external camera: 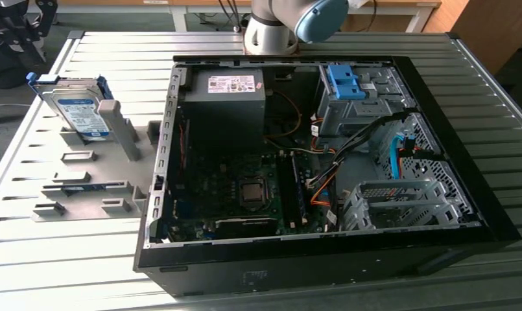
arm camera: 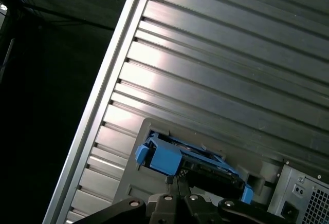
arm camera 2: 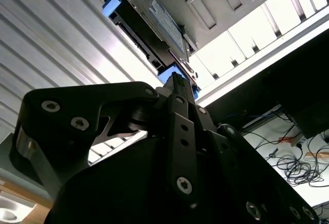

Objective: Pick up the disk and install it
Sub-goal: 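Pick up the disk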

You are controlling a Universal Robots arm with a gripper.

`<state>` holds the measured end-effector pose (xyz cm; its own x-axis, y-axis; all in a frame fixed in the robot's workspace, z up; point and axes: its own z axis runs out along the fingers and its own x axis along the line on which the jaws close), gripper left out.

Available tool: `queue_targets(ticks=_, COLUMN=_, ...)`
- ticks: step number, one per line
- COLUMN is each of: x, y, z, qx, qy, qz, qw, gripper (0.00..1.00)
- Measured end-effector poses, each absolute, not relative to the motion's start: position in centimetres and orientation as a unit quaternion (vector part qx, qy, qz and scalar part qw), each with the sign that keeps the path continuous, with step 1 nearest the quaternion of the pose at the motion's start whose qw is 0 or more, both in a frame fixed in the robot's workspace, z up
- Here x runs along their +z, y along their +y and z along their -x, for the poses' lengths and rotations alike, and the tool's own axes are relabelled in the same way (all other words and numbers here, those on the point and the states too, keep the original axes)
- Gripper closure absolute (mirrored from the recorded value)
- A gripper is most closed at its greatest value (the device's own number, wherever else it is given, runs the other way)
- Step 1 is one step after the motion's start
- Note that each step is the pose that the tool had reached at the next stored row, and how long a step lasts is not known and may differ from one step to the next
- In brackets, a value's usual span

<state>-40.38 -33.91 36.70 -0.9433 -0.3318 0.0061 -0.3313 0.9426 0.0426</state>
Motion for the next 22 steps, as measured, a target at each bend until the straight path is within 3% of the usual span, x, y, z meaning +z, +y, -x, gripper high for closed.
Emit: queue_targets(ticks=22, x=36.63, y=-33.91, z=40.44, qx=-0.019, qy=-0.951, qz=-0.308, qw=0.009, gripper=0.89)
